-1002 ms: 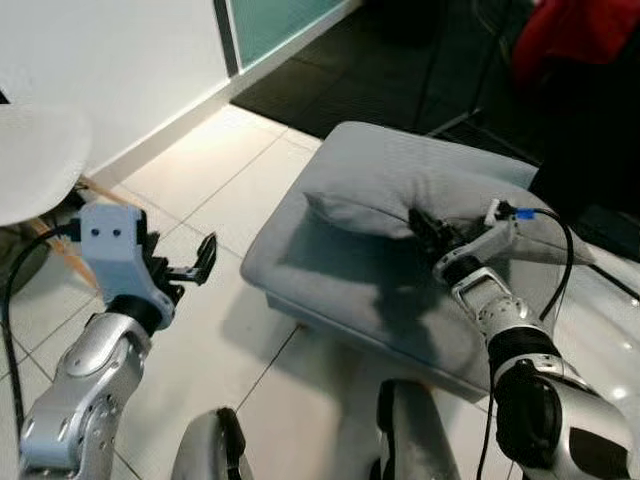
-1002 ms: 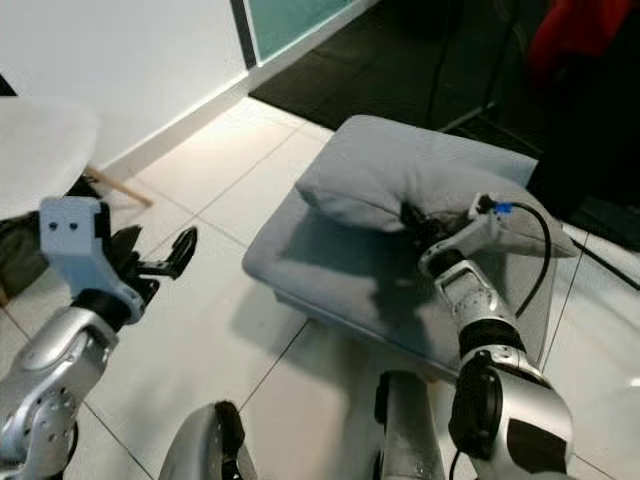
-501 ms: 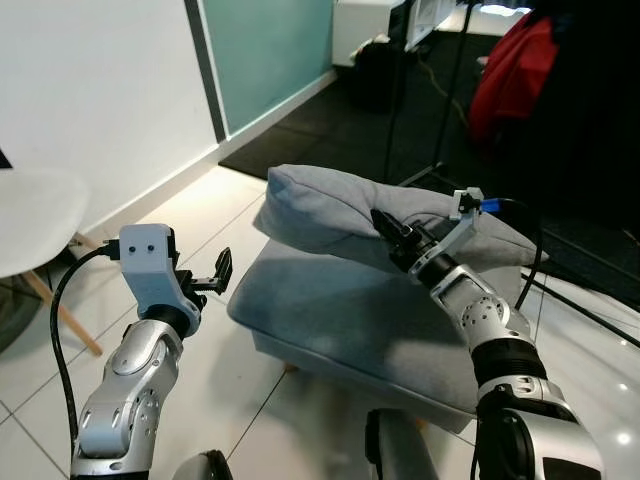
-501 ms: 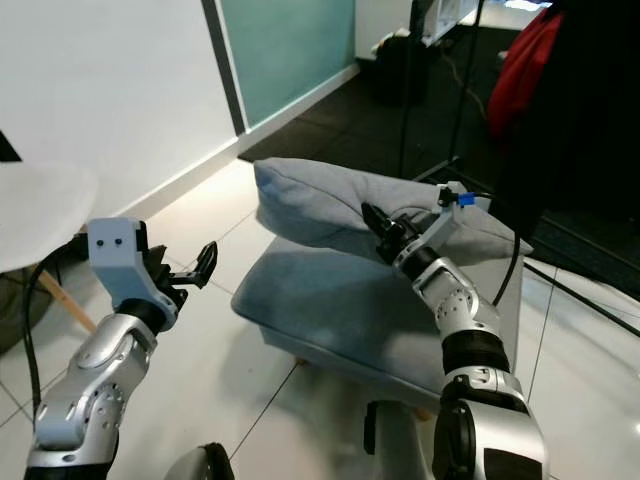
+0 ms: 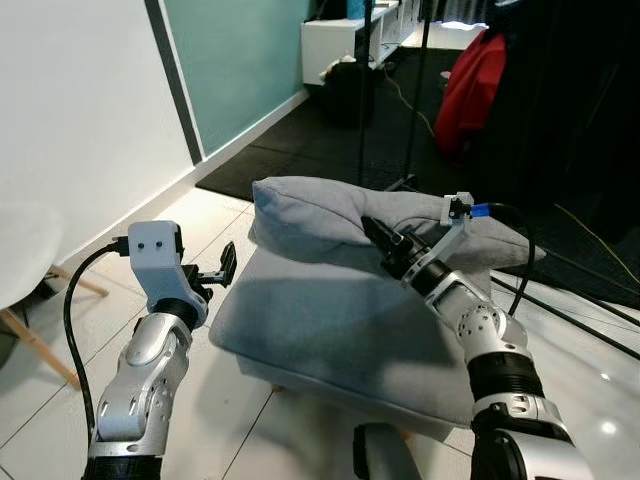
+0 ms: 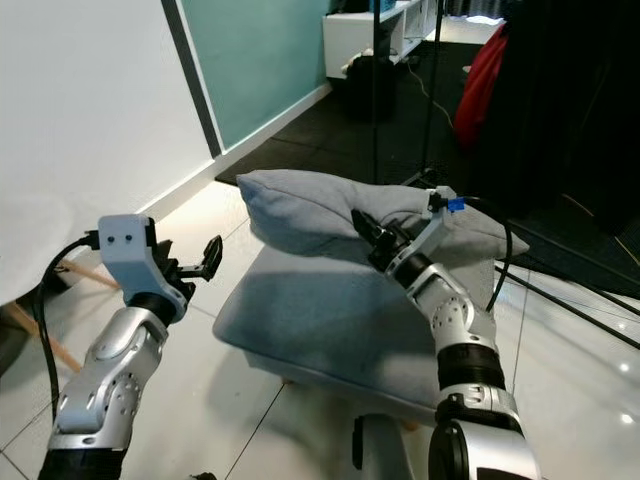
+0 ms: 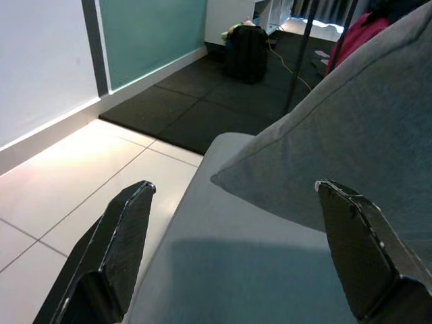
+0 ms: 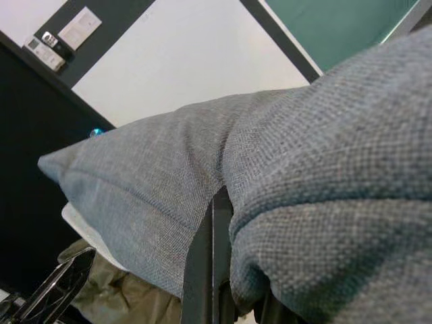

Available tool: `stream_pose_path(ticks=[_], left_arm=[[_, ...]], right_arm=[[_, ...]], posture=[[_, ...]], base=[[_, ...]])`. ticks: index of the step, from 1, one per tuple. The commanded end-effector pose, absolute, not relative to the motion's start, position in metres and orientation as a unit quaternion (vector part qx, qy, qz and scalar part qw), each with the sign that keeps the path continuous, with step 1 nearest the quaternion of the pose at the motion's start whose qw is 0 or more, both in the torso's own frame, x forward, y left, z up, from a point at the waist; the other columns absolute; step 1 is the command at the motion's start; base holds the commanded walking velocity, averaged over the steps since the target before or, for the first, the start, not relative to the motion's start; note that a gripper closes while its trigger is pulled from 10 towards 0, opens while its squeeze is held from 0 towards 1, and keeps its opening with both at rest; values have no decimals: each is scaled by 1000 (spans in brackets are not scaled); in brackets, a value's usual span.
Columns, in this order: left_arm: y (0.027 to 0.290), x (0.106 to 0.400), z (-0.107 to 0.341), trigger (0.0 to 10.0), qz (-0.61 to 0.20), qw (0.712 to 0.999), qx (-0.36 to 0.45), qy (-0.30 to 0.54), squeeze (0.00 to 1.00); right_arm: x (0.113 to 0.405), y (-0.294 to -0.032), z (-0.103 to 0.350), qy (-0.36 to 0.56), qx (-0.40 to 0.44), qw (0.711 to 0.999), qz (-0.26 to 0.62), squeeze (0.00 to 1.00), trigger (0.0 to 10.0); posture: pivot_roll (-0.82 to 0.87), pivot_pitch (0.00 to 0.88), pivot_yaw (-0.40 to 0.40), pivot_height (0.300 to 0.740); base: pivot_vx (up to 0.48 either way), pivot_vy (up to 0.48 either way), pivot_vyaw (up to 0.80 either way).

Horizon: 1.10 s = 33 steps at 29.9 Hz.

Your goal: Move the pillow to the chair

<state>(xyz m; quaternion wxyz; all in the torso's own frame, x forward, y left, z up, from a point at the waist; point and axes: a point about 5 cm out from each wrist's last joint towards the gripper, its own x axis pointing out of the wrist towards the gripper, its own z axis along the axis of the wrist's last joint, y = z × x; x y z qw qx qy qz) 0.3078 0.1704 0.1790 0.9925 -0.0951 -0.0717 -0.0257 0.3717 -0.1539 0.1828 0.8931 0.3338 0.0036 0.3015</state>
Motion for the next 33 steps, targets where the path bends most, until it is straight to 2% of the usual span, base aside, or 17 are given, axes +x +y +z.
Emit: stream_pose_path(ticks=[1, 11, 25, 33], left_arm=[[174, 309, 176, 10000, -14, 993, -94, -68, 0], [177, 306, 165, 10000, 7, 993, -97, -60, 0], [167, 297, 151, 10000, -16, 997, -62, -45, 0], [152, 295, 147, 10000, -44, 997, -49, -39, 0]], right_arm=[[372, -151, 201, -29, 327, 890, 317, 0, 0], [369, -145, 184, 6, 315, 895, 316, 0, 0], [368, -141, 177, 25, 309, 896, 318, 0, 0], [368, -140, 174, 33, 302, 898, 318, 0, 0]], posture=[[-229, 0, 38, 622], [-208, 0, 16, 651], [-184, 0, -5, 689], [-179, 0, -4, 714]], base=[[0, 0, 0], [0, 0, 0], [0, 0, 0], [0, 0, 0]])
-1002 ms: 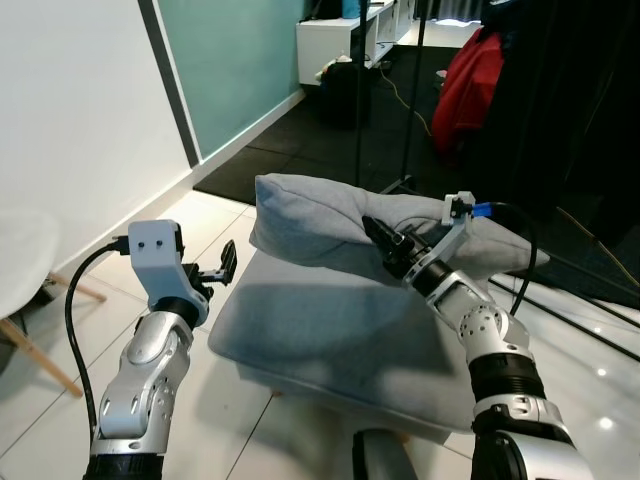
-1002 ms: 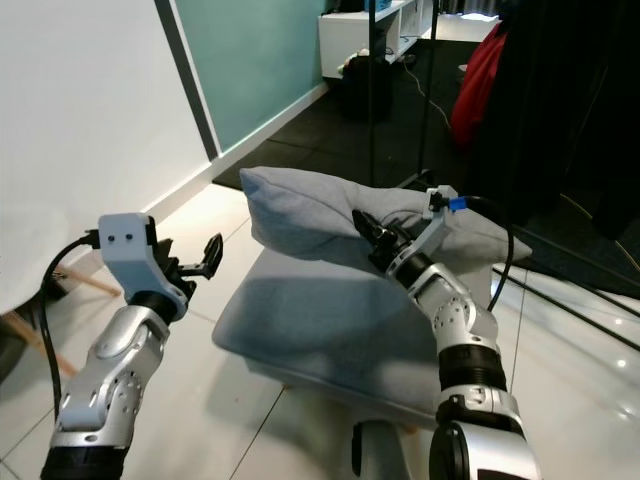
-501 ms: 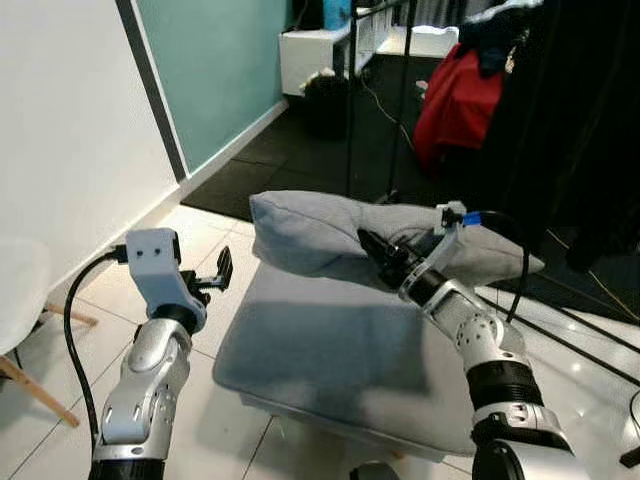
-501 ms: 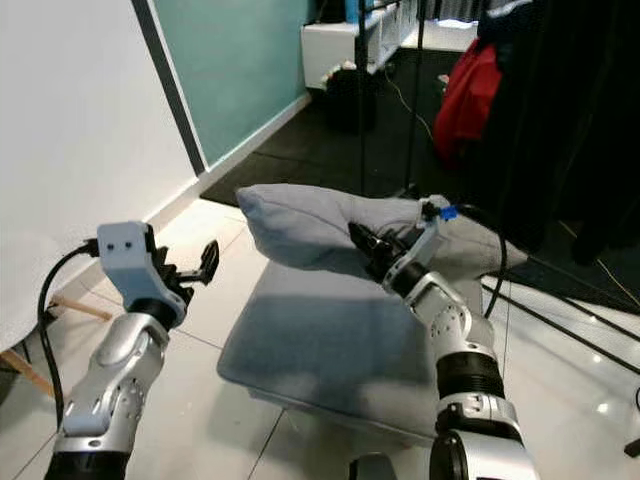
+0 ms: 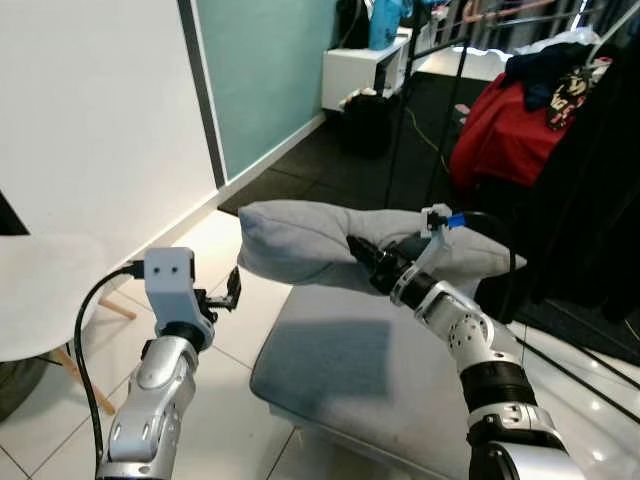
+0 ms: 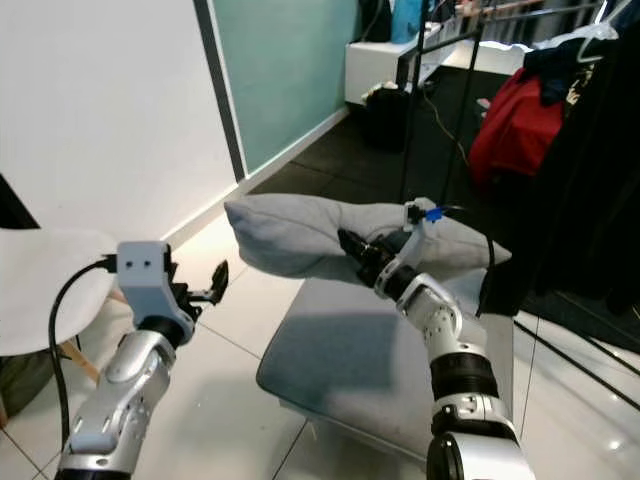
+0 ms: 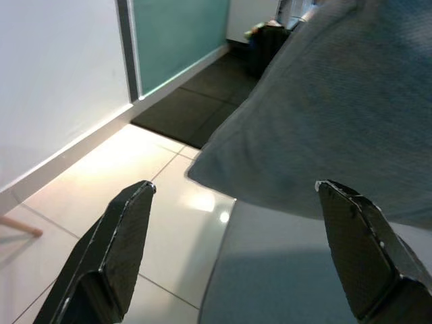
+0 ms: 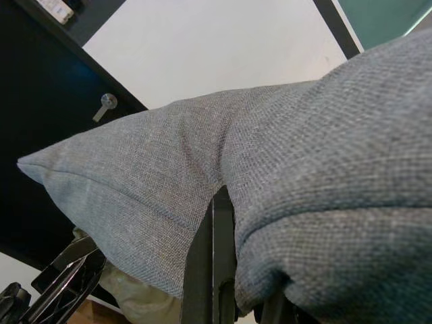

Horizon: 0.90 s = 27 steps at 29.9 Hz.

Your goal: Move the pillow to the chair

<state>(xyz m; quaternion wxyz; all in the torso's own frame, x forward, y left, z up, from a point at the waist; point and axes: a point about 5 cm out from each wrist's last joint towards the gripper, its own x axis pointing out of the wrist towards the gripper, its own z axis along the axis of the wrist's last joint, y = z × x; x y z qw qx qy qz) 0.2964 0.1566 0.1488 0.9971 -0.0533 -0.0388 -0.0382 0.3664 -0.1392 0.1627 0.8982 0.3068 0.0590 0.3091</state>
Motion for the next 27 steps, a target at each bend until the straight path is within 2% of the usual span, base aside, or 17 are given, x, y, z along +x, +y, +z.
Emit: stream_pose_path(ticks=[1, 9, 22, 23, 24, 27], left_arm=[[152, 295, 147, 10000, -44, 997, -49, -39, 0], [150, 297, 147, 10000, -59, 997, -40, -35, 0], [153, 296, 145, 10000, -56, 997, -39, -32, 0], [153, 296, 144, 10000, -55, 997, -40, -30, 0], [153, 296, 144, 10000, -55, 997, -41, -29, 0], [153, 296, 143, 10000, -56, 997, -42, -26, 0]], right_arm=[[368, -140, 174, 33, 302, 898, 318, 0, 0], [368, -144, 169, 29, 306, 904, 297, 0, 0], [368, -147, 166, 31, 289, 914, 282, 0, 0], [368, -148, 164, 34, 287, 917, 275, 0, 2039], [368, -149, 163, 37, 286, 919, 268, 0, 10000], [367, -151, 159, 41, 286, 922, 257, 0, 10000]], posture=[[-179, 0, -4, 714], [-161, 0, 23, 740], [-183, 0, 18, 740], [-189, 0, 19, 740], [-193, 0, 22, 740], [-194, 0, 25, 740]], base=[[0, 0, 0], [0, 0, 0], [0, 0, 0], [0, 0, 0], [0, 0, 0], [0, 0, 0]])
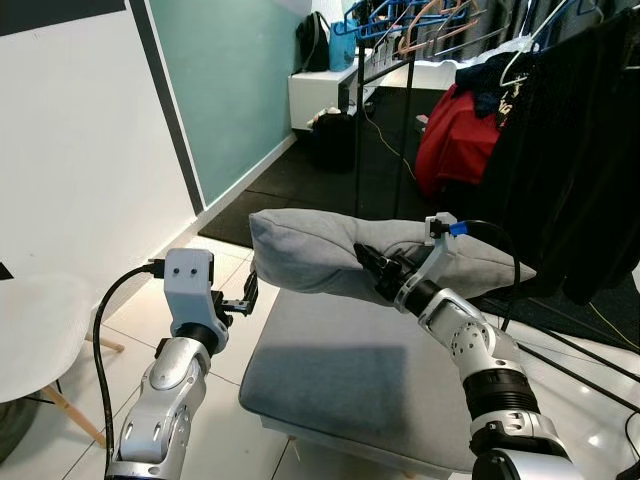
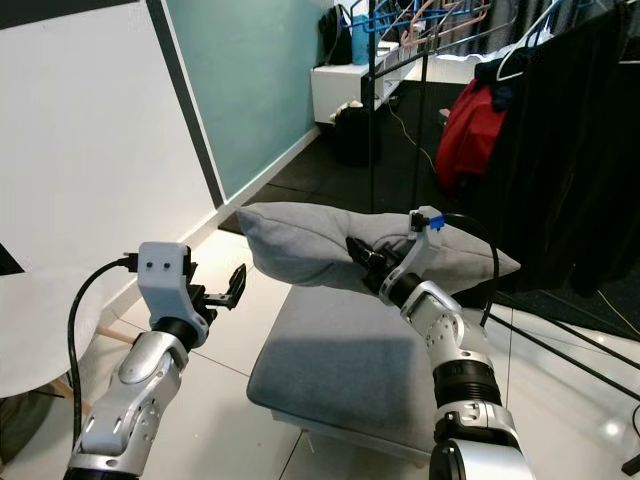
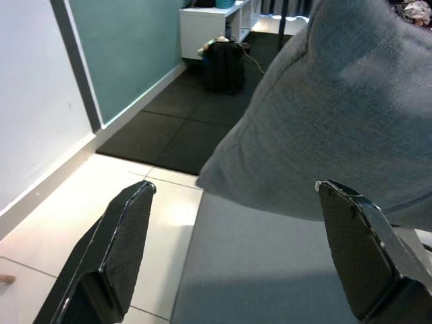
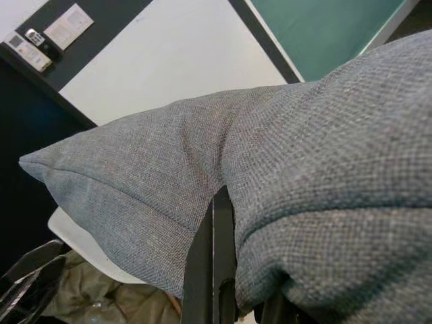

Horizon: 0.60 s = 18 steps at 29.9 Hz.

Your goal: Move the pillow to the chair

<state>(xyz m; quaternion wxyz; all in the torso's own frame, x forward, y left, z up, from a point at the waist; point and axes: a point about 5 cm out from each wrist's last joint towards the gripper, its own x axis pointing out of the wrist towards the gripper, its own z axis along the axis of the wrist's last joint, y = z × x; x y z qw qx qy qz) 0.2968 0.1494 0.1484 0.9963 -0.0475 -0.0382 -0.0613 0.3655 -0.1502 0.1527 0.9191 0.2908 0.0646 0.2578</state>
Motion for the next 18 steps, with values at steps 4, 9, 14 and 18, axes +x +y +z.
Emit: stream_pose_path(ticks=[4, 9, 14, 18], left_arm=[[154, 296, 140, 10000, -57, 998, -36, -17, 0], [159, 295, 136, 10000, -47, 998, -28, -8, 0], [166, 293, 135, 10000, -31, 999, -28, -6, 0], [168, 292, 134, 10000, -27, 999, -28, -4, 0]], right_arm=[[367, -152, 152, 55, 280, 927, 244, 0, 10000], [364, -156, 126, 117, 227, 945, 206, 0, 10000], [359, -162, 111, 146, 203, 951, 182, 0, 10000], [360, -167, 109, 152, 192, 955, 164, 0, 10000]], posture=[[-195, 0, 30, 740], [-192, 0, 26, 740], [-186, 0, 18, 740], [-188, 0, 15, 740]], base=[[0, 0, 0], [-280, 0, 0], [-332, 0, 0], [-364, 0, 0]])
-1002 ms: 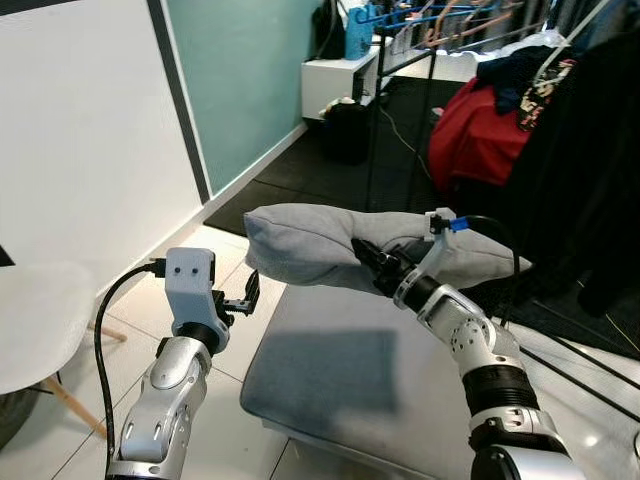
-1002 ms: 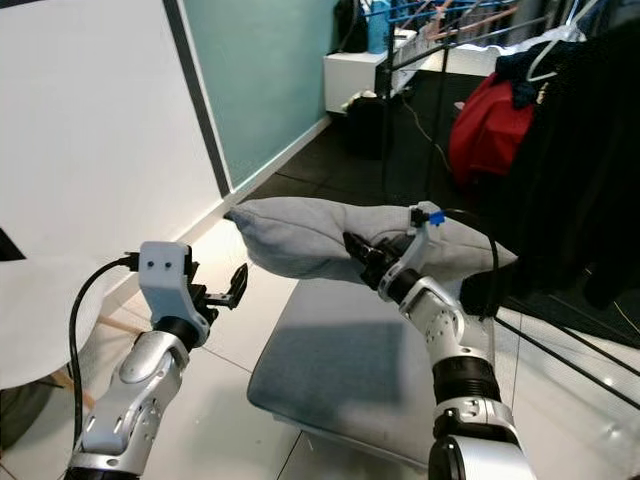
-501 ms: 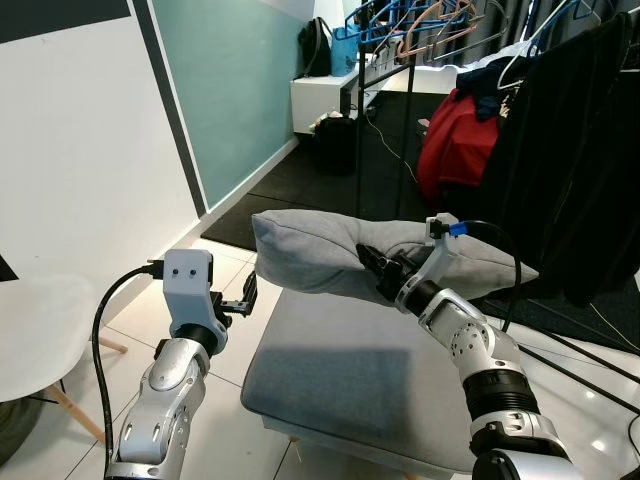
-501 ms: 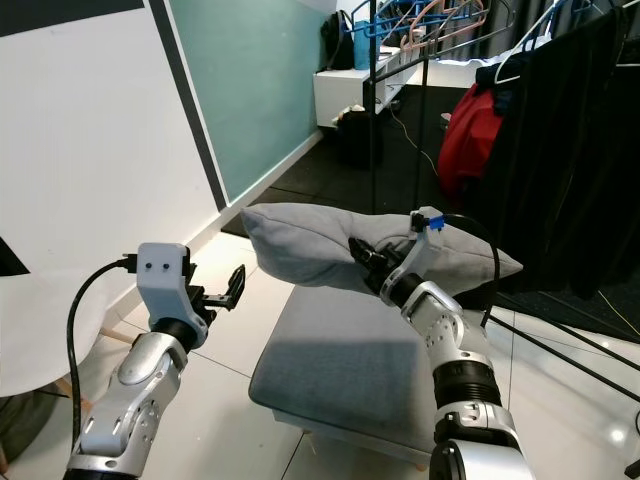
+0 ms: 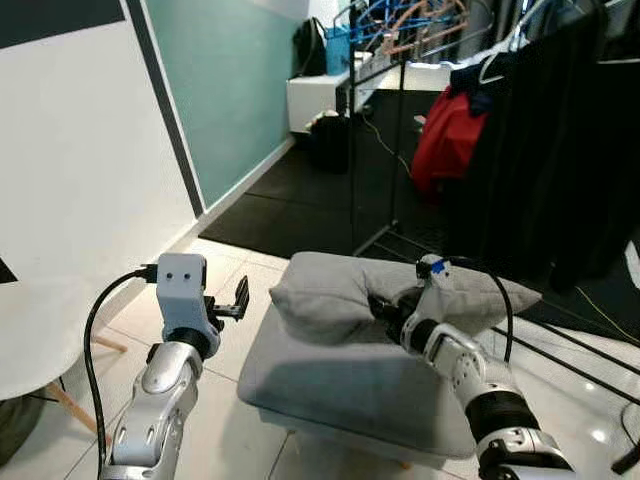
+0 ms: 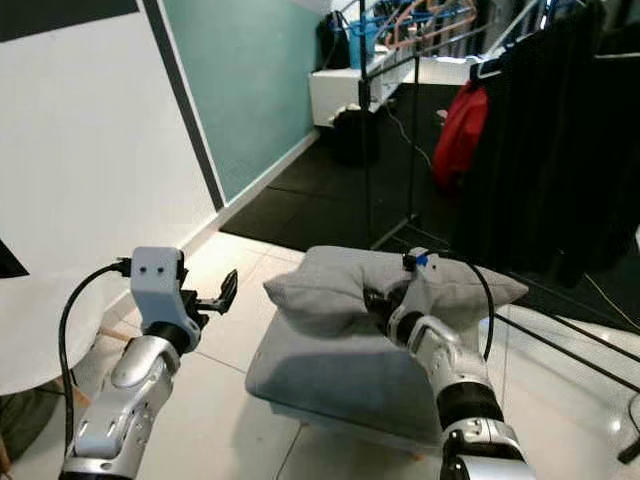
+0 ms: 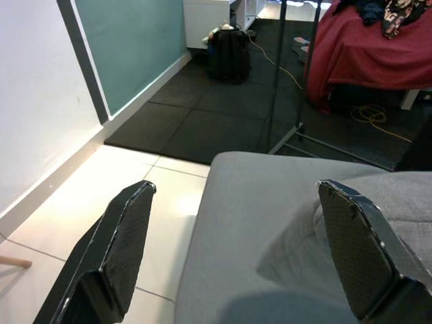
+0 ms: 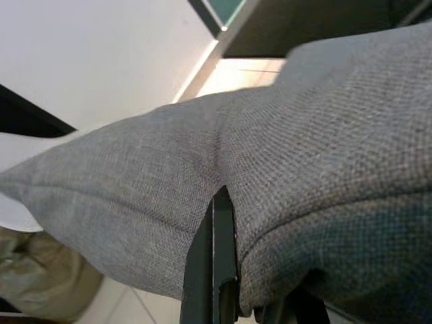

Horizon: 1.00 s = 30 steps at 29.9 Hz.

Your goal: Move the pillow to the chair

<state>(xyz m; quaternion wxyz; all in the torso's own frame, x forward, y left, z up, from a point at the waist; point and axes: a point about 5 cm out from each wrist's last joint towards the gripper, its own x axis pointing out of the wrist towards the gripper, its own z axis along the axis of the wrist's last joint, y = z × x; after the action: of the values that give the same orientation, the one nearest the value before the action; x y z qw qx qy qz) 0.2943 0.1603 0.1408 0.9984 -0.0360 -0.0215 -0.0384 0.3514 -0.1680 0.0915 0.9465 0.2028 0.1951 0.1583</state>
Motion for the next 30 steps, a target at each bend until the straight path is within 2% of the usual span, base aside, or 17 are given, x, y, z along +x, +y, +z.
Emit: stream_pose_path(ticks=[1, 11, 27, 30], left_arm=[[168, 292, 134, 10000, -27, 999, -28, -4, 0], [167, 293, 132, 10000, -21, 999, -26, -3, 0], [167, 295, 135, 10000, -21, 999, -34, -12, 0], [167, 295, 136, 10000, -21, 999, -38, -16, 0]], right_arm=[[360, -167, 109, 152, 192, 955, 164, 0, 10000], [364, -169, 113, 148, 185, 957, 168, 0, 10000], [370, -183, 119, 143, 157, 969, 128, 0, 10000], [371, -183, 120, 142, 156, 969, 128, 0, 10000]], posture=[[-188, 0, 15, 740], [-195, 0, 5, 740], [-201, 0, 1, 740], [-201, 0, 0, 740]], base=[[-375, 0, 0], [-393, 0, 0], [-412, 0, -571], [0, 0, -575]])
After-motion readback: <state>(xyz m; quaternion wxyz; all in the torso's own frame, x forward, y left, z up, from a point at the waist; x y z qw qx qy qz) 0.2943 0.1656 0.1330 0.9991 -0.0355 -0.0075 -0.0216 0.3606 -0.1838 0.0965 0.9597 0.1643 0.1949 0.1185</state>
